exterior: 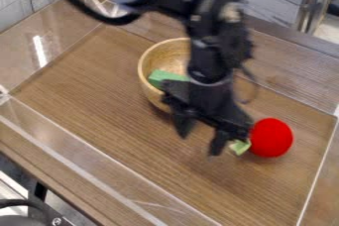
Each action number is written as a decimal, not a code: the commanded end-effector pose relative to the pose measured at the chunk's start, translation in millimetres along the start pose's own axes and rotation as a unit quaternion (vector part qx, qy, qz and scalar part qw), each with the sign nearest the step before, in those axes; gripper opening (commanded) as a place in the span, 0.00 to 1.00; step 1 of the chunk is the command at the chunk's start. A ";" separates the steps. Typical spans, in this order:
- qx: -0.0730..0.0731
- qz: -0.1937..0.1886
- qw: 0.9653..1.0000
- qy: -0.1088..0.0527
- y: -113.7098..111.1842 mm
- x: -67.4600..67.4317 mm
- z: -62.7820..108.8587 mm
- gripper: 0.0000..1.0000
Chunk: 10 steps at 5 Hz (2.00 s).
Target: Move the red fruit to the right
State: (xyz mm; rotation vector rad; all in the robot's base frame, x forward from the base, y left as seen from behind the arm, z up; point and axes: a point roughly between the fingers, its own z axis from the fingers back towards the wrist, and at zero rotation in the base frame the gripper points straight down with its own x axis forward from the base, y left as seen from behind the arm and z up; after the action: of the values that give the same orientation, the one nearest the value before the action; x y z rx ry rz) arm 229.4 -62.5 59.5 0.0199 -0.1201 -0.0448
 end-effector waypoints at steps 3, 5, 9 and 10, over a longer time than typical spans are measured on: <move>0.018 -0.042 0.999 -0.014 -40.0 47.4 11.9 0.00; 0.024 -0.088 0.996 -0.007 -69.3 52.2 -9.2 0.00; 0.047 -0.115 0.992 0.012 -35.1 63.1 4.6 1.00; 0.048 -0.138 0.989 0.019 -37.1 66.8 2.1 0.00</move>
State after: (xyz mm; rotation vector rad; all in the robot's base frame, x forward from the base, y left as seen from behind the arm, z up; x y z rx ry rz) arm 284.8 -100.7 55.9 0.1443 -0.0344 -0.3146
